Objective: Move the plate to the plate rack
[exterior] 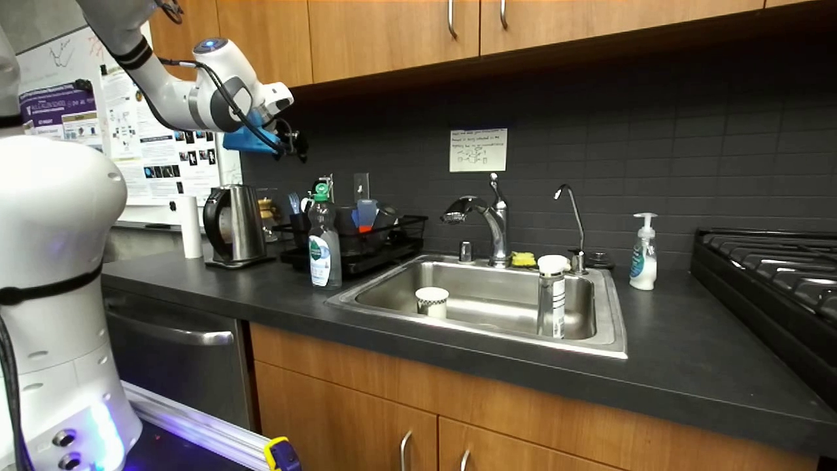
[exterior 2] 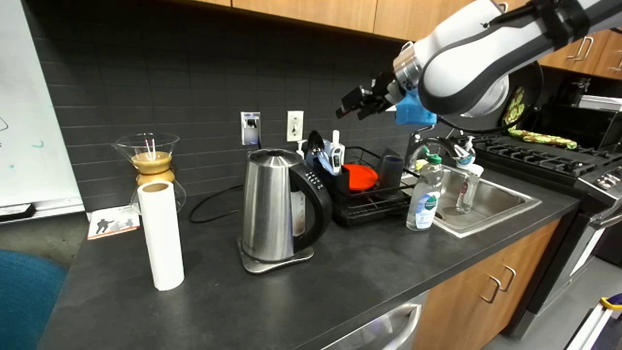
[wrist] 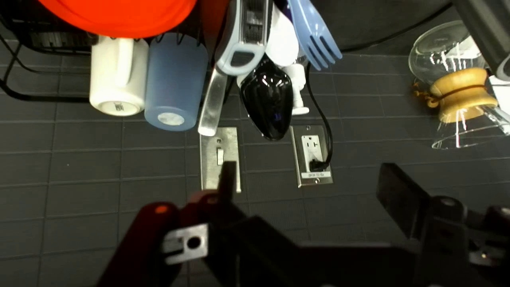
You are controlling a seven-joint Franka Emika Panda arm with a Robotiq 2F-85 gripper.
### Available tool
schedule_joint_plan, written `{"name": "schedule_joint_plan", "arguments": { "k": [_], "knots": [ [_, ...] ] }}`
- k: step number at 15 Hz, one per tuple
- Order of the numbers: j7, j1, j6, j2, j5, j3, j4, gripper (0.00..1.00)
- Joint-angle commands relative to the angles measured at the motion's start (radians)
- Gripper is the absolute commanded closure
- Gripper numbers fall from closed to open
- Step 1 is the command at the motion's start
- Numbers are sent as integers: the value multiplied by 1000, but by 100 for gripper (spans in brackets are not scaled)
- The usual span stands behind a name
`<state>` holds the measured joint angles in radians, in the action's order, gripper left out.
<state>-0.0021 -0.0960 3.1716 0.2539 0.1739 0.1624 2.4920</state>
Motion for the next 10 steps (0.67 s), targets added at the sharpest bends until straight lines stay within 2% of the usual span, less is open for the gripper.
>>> {"name": "schedule_joint_plan", "arguments": {
  "k": [1,2,4,5,6,8,10],
  "knots": [
    [119,170,-154,79,-75,145,45,0],
    [155,200,-216,108,-101,176,54,0],
    [203,208,-312,152,-113,206,67,0],
    [201,186,-348,167,-94,204,72,0],
    [232,134,-388,182,-131,164,76,0],
    [237,91,-444,210,-124,152,80,0],
    [288,86,-483,239,-138,163,87,0]
  ]
}}
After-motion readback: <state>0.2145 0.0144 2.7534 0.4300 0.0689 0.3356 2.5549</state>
